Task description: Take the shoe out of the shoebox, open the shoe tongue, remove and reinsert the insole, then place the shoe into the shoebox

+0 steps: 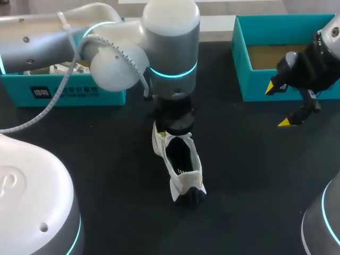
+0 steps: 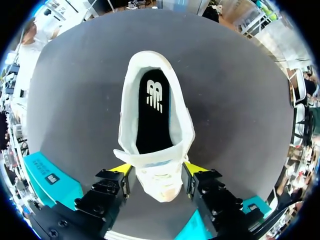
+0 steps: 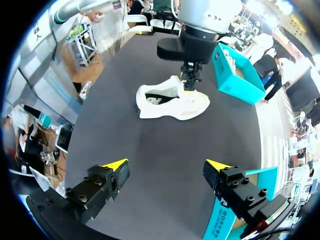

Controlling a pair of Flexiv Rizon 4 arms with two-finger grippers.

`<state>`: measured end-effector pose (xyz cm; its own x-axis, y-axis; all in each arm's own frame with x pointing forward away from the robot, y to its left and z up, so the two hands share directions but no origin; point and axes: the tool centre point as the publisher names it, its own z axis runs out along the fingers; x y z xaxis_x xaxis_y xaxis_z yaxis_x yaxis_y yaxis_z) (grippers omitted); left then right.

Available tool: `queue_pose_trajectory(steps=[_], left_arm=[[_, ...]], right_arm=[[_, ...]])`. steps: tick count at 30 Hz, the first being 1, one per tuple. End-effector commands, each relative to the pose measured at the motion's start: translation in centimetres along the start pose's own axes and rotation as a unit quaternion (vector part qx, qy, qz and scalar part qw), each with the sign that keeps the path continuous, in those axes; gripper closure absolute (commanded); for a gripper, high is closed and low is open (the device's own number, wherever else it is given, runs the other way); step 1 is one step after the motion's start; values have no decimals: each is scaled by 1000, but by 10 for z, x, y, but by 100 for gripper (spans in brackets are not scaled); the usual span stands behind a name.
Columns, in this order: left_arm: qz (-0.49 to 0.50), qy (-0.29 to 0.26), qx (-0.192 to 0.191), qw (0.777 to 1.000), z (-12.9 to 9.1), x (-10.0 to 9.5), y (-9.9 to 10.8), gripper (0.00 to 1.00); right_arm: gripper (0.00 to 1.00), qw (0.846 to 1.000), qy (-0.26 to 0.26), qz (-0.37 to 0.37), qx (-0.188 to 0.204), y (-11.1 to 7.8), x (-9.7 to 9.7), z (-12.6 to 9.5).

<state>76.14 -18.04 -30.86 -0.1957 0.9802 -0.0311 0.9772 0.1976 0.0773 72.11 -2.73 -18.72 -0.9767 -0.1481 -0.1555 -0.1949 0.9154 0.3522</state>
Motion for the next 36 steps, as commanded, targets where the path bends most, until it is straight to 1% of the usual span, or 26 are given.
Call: queue_pose_trajectory(steps=[1, 3, 4, 11, 16, 25, 27, 31, 33, 36], left_arm=[[4, 1, 4, 1000, 4, -1, 0, 51], [5, 2, 5, 1000, 5, 0, -2, 51], [6, 2, 6, 1000, 5, 0, -3, 53], [7, 4, 16, 1000, 9, 4, -10, 52], [16, 12, 25, 999, 18, 2, -18, 53], [25, 14, 34, 999, 25, -2, -28, 53], [26, 13, 35, 999, 24, -2, -27, 53], [16, 1, 26, 1000, 11, -1, -19, 52], [13, -3, 25, 1000, 7, -1, -17, 55], [8, -5, 29, 1000, 10, -3, -18, 57]], right_arm=[[0, 1000, 1, 1, 2, 1, -1, 2], [0, 1000, 1, 1, 2, 1, -1, 2], [0, 1000, 1, 1, 2, 1, -1, 2], [0, 1000, 1, 1, 2, 1, -1, 2], [0, 1000, 1, 1, 2, 1, -1, 2], [0, 1000, 1, 1, 2, 1, -1, 2], [0, 1000, 1, 1, 2, 1, -1, 2], [0, 1000, 1, 1, 2, 1, -1, 2], [0, 1000, 1, 1, 2, 1, -1, 2], [0, 1000, 1, 1, 2, 1, -1, 2]])
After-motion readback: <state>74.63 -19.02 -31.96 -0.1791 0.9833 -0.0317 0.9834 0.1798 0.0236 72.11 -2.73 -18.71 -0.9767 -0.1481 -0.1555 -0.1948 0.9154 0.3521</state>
